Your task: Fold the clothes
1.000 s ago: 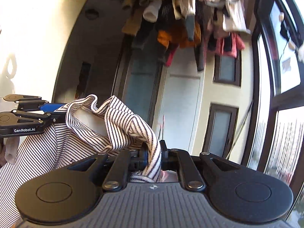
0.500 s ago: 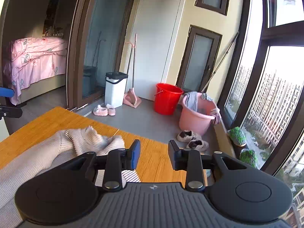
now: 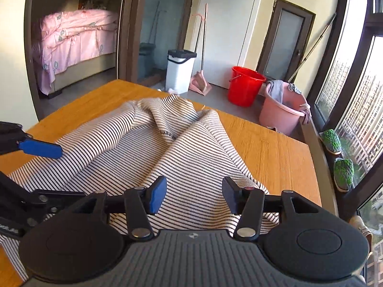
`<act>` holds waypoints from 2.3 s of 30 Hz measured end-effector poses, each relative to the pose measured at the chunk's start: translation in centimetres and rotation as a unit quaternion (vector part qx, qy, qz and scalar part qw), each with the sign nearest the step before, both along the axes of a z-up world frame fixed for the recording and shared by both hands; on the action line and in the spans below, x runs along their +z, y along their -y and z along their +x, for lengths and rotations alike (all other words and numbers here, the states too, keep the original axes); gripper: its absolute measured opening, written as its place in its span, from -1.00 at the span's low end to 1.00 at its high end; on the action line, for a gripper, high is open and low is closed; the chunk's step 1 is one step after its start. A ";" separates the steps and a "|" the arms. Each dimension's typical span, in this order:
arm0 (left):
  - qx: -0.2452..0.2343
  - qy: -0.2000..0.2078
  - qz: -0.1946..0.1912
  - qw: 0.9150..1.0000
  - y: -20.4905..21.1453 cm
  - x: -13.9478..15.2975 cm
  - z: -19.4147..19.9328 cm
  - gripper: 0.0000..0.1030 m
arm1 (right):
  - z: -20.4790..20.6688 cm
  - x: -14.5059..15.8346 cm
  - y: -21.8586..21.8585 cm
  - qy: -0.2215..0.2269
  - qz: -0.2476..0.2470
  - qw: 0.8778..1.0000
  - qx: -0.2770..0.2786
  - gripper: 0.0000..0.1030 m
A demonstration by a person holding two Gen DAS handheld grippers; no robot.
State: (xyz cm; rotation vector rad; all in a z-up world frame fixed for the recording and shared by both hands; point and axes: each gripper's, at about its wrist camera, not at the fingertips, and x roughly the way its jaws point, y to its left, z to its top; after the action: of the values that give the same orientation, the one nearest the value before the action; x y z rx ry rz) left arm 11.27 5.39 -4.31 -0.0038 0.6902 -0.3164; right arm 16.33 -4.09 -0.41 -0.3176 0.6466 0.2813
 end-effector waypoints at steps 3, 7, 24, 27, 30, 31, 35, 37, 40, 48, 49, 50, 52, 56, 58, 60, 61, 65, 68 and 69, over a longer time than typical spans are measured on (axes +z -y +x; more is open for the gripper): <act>-0.004 -0.025 -0.006 1.000 -0.1 -0.8 -1.0 0.86 | 0.3 -2.2 0.5 -0.025 -0.001 1.000 -0.013 0.04; 0.005 -0.036 0.011 0.999 -1.4 -1.9 -2.5 0.87 | -0.2 -2.4 1.5 -0.054 0.053 0.997 0.012 -0.04; 0.006 -0.043 -0.039 0.998 -3.3 -1.7 -4.6 0.96 | 7.1 -3.0 -6.4 0.007 -0.072 0.997 -0.002 -0.05; 0.005 -0.047 -0.055 0.997 -3.5 -1.4 -4.6 0.97 | 6.7 -2.0 -5.6 0.008 -0.066 0.998 0.017 -0.71; -0.011 -0.040 -0.064 0.997 -3.3 -0.7 -4.7 0.99 | 5.8 0.3 -4.8 0.038 -0.061 0.997 0.027 -0.83; -0.017 -0.037 -0.067 0.997 -3.2 -0.5 -4.7 0.99 | 5.6 1.1 -4.5 0.046 -0.055 0.997 0.027 -0.93; -0.030 -0.034 -0.070 0.997 -2.3 0.1 -4.1 1.00 | 5.5 4.9 -1.8 0.104 -0.049 0.993 0.009 -0.93; -0.030 -0.041 -0.069 0.996 -1.7 0.1 -3.7 1.00 | 6.3 5.6 0.0 0.123 -0.065 0.990 -0.014 -0.92; -0.033 -0.048 -0.064 0.996 -1.1 -0.2 -2.9 1.00 | 7.6 4.7 2.1 0.120 -0.093 0.987 -0.051 -0.90; -0.033 -0.074 -0.031 0.996 0.0 -1.6 -0.3 1.00 | 11.0 -1.3 7.7 0.052 -0.149 0.978 -0.140 -0.90; -0.034 -0.074 -0.030 0.996 0.0 -1.7 -0.2 1.00 | 10.4 -0.7 8.2 0.049 -0.112 0.983 -0.139 -0.87; -0.035 -0.074 -0.028 0.996 0.1 -1.7 -0.2 1.00 | 9.8 -0.1 8.8 0.046 -0.075 0.987 -0.138 -0.81; -0.034 -0.071 -0.027 0.997 0.4 -1.6 0.0 1.00 | 8.6 1.2 8.9 0.045 -0.011 0.991 -0.124 -0.48; -0.032 -0.075 -0.015 0.997 1.1 -2.3 0.3 1.00 | 7.0 2.4 4.9 0.045 0.051 0.996 -0.059 0.16; -0.036 -0.071 -0.002 0.997 1.4 -2.5 0.1 1.00 | 7.4 1.5 2.7 0.028 0.065 0.997 -0.043 0.23; -0.039 -0.069 0.006 0.997 1.9 -2.5 -0.4 1.00 | 8.4 0.1 0.4 0.019 0.046 0.998 -0.049 0.26; -0.039 -0.070 0.005 0.997 1.8 -2.5 -0.5 1.00 | 9.0 -0.7 -0.5 0.020 0.024 0.998 -0.055 0.26; -0.046 -0.069 0.003 0.997 1.6 -2.6 -0.7 1.00 | 10.3 -2.6 -1.1 0.006 -0.012 0.998 -0.057 -0.11; -0.047 -0.070 -0.009 0.996 1.0 -2.6 -0.9 1.00 | 9.1 -1.7 0.2 0.028 -0.035 0.998 -0.050 -0.81; -0.047 -0.070 -0.013 0.996 0.7 -2.6 -1.0 1.00 | 8.7 -1.0 0.9 0.043 -0.039 0.997 -0.052 -0.85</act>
State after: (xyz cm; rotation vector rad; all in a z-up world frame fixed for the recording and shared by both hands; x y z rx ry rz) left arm 10.29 4.65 -6.88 -0.0177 0.8270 -0.4183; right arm 25.00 -4.99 -1.41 -0.3687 0.5880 0.1426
